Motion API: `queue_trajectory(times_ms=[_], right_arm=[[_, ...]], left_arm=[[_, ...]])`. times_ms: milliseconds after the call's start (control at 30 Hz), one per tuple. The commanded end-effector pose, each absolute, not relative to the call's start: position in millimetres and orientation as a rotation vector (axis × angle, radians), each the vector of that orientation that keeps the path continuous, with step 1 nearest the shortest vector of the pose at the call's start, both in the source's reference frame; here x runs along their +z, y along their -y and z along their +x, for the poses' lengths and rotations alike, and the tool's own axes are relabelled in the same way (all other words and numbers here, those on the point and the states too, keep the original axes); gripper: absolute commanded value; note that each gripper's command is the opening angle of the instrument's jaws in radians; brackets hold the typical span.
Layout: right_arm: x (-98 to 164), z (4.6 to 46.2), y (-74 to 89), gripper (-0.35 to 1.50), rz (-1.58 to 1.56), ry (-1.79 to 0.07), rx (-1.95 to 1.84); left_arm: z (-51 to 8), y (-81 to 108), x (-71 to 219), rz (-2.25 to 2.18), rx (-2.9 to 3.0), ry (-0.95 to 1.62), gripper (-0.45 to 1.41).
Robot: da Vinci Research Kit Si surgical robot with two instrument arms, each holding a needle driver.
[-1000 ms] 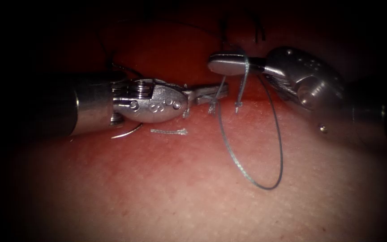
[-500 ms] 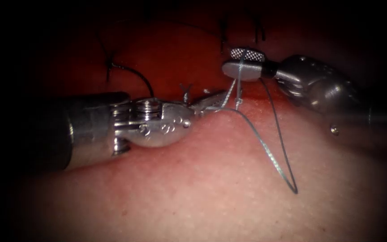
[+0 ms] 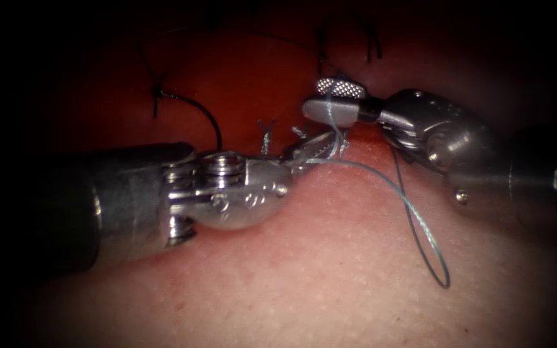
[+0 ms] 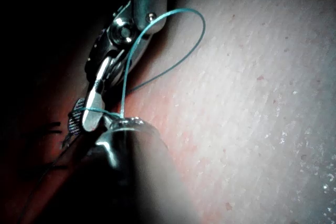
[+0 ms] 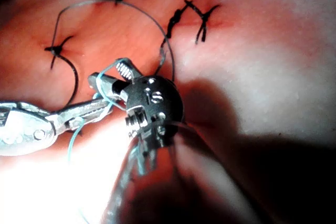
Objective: Wound Closure
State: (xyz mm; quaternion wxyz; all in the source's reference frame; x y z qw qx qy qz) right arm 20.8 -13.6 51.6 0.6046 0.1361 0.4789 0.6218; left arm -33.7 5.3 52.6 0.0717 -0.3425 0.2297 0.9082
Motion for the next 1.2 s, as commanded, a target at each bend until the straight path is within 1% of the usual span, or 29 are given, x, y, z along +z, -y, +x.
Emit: queue_trajectory(times_ms=[33,167,200,267,300,367,433,467,600,667,833,967,1067,1133,1200], right_arm=[[52.0,21.6,13.4,0.68,0.324,-1.113,1.434],[51.6,21.4,13.3,0.69,0.364,-1.155,1.463],[51.5,21.4,13.4,0.61,0.381,-1.171,1.476],[51.2,21.4,13.4,0.59,0.414,-1.195,1.494],[51.2,21.5,13.4,0.64,0.422,-1.195,1.505],[51.2,21.8,13.3,0.86,0.427,-1.194,1.517],[51.6,22.0,13.3,0.94,0.450,-1.194,1.552],[51.8,22.0,13.3,0.94,0.463,-1.198,1.564],[52.7,21.5,13.3,0.84,0.468,-1.187,1.629],[53.2,21.3,13.4,0.84,0.486,-1.187,1.659],[53.1,21.2,13.2,0.76,0.497,-1.197,1.686],[52.9,21.2,13.2,0.61,0.523,-1.236,1.701],[52.7,21.5,13.5,0.46,0.556,-1.243,1.676],[52.5,21.5,13.6,0.49,0.573,-1.244,1.664],[52.1,21.2,13.8,0.46,0.586,-1.243,1.656]], left_arm=[[-34.1,-5.7,53.1,-1.025,2.734,-0.698,-0.45],[-33.6,-6.2,53.7,-1.007,2.751,-0.712,-0.45],[-33.5,-6.2,54.0,-1.002,2.753,-0.720,-0.45],[-33.5,-6.2,54.3,-0.992,2.759,-0.729,-0.45],[-33.5,-6.2,54.5,-0.985,2.770,-0.739,-0.45],[-33.7,-6.1,54.6,-0.975,2.784,-0.754,-0.45],[-33.8,-6.1,54.4,-0.963,2.794,-0.773,-0.45],[-33.9,-6.0,54.3,-0.966,2.796,-0.779,-0.45],[-34.1,-5.8,53.9,-0.967,2.802,-0.798,-0.45],[-34.3,-5.7,53.7,-0.964,2.811,-0.806,-0.45],[-34.6,-5.3,53.4,-0.962,2.813,-0.815,-0.45],[-34.8,-5.0,53.2,-0.976,2.821,-0.823,-0.45],[-35.1,-5.4,52.9,-1.003,2.826,-0.822,-0.45],[-35.0,-5.7,52.9,-1.002,2.835,-0.826,-0.45],[-34.5,-6.1,53.0,-1.005,2.837,-0.829,-0.45]])
